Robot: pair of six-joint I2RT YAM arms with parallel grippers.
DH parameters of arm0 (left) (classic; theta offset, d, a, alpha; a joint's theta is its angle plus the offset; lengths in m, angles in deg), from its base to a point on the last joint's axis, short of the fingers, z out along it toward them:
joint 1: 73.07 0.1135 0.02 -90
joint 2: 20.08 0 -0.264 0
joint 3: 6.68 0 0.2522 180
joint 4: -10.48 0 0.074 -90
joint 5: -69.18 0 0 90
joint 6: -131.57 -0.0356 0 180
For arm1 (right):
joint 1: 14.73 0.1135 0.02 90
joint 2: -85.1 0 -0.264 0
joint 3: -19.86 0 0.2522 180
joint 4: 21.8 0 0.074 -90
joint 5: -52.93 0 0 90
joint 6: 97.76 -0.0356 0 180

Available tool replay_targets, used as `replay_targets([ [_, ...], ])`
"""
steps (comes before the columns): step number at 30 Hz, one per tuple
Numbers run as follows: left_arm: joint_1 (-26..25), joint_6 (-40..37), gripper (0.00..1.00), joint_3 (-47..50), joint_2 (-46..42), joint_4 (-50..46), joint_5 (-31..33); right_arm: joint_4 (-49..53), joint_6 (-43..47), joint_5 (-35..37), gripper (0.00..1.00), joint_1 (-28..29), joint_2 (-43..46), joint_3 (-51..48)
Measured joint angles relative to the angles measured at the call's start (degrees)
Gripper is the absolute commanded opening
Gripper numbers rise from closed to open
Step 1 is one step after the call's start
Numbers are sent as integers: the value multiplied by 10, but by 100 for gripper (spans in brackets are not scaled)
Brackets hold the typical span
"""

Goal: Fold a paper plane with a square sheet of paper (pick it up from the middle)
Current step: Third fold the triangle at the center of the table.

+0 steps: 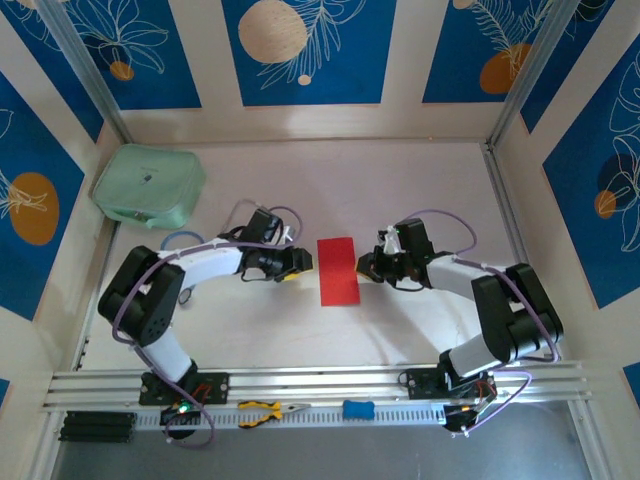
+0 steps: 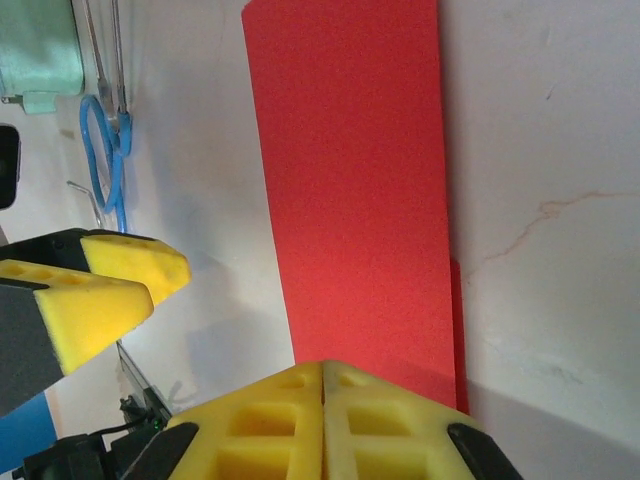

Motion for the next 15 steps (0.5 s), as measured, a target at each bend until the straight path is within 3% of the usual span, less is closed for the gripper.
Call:
replay_targets([
  [15, -7, 4, 51, -23, 44, 26, -42, 2, 13, -14, 5, 1, -117, 43],
])
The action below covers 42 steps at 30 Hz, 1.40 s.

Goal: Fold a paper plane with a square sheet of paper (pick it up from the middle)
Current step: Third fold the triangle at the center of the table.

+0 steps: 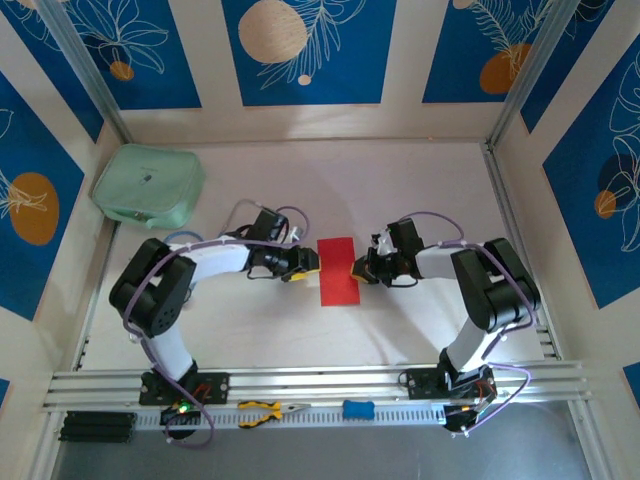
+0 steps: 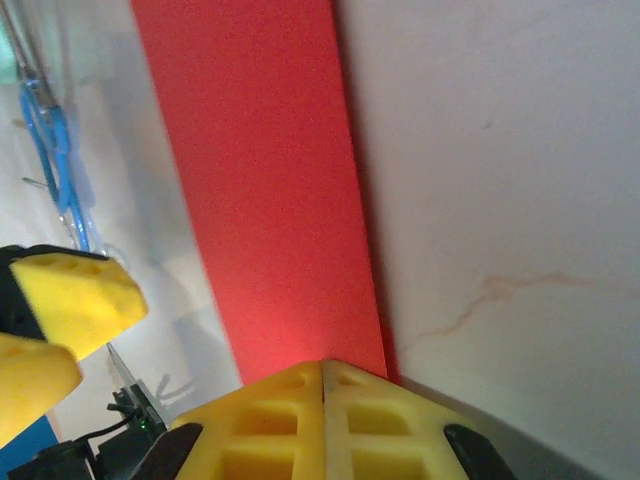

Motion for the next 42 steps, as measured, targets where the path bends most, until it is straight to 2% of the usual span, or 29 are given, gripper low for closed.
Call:
replay_targets([
  [10, -7, 0, 49, -23, 35, 2, -6, -22, 6, -16, 5, -4, -6, -10],
  [21, -17, 7, 39, -43, 65, 5, -15, -26, 6, -17, 4, -5, -6, -13],
  [33, -19, 28, 34, -43, 82, 31, -24, -26, 6, -17, 4, -5, -6, -13],
  [42, -19, 44, 25, -40, 84, 50, -28, -26, 5, -17, 5, -5, -6, -13],
])
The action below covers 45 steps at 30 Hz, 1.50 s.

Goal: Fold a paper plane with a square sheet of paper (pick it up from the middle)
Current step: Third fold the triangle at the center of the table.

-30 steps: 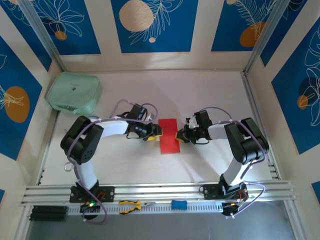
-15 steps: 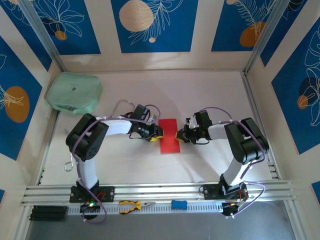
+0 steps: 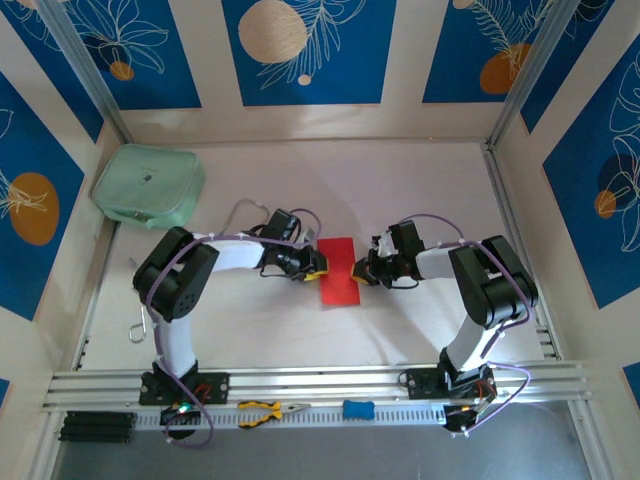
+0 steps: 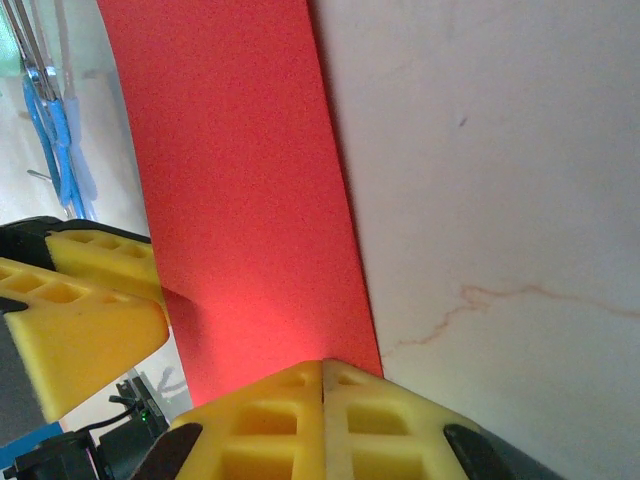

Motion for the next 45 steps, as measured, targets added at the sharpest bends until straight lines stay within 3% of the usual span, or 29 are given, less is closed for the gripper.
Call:
replay_targets([
  [10, 0, 15, 2, 12, -1, 10, 0, 2, 7, 2, 9, 0, 5, -2],
  [18, 0, 16, 0, 30, -29, 12, 4, 29, 16, 17, 46, 10, 93, -33],
  [22, 2, 17, 0, 45, -51, 12, 4, 54, 32, 57, 50, 36, 168, -34],
  [26, 6, 24, 0, 55, -56, 12, 2, 83, 63, 135, 53, 92, 231, -34],
  [33, 11, 26, 1, 56, -59, 12, -2, 41, 201, 325, 55, 286, 296, -68],
  [40, 14, 26, 0, 56, -61, 11, -5, -17, 389, 480, 55, 414, 254, -86],
  [41, 14, 26, 1, 56, -61, 12, -5, -27, 411, 499, 62, 428, 243, -86],
  [45, 14, 26, 1, 56, -61, 12, -7, -74, 483, 568, 66, 466, 203, -89],
])
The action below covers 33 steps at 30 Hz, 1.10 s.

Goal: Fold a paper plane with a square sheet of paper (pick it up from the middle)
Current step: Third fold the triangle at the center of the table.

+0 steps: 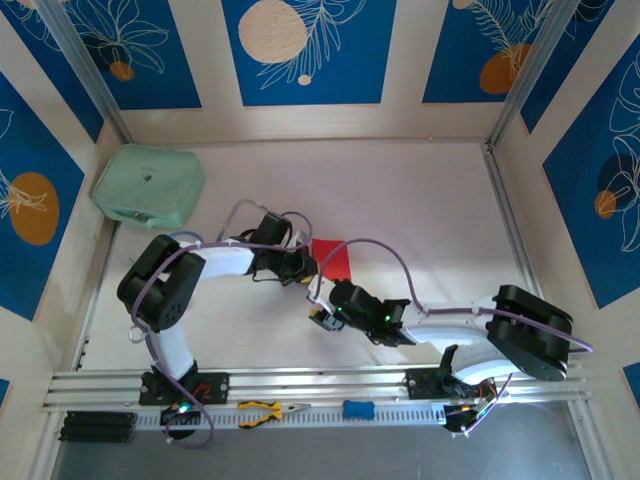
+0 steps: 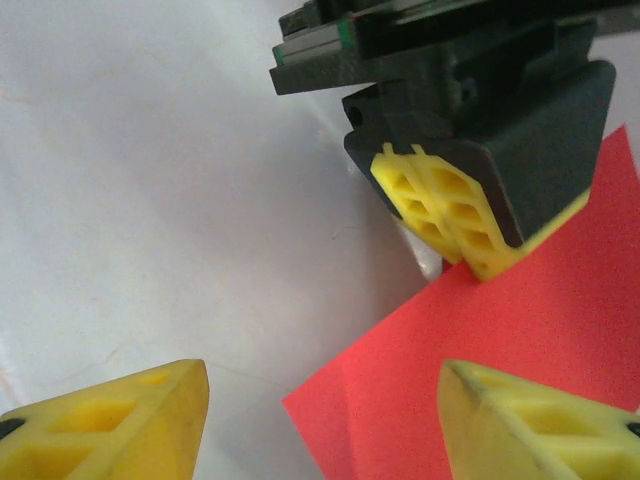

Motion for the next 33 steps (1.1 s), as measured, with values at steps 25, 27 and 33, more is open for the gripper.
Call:
replay_targets([
  [25, 0, -1, 0, 0, -1, 0, 0, -169, 82, 212, 43, 71, -125, -31],
  [27, 0, -2, 1, 0, -1, 0, 0, -171, 81, 217, 39, 71, -125, -31],
  [33, 0, -2, 0, 0, -1, 0, 0, -176, 76, 226, 28, 77, -125, -33],
])
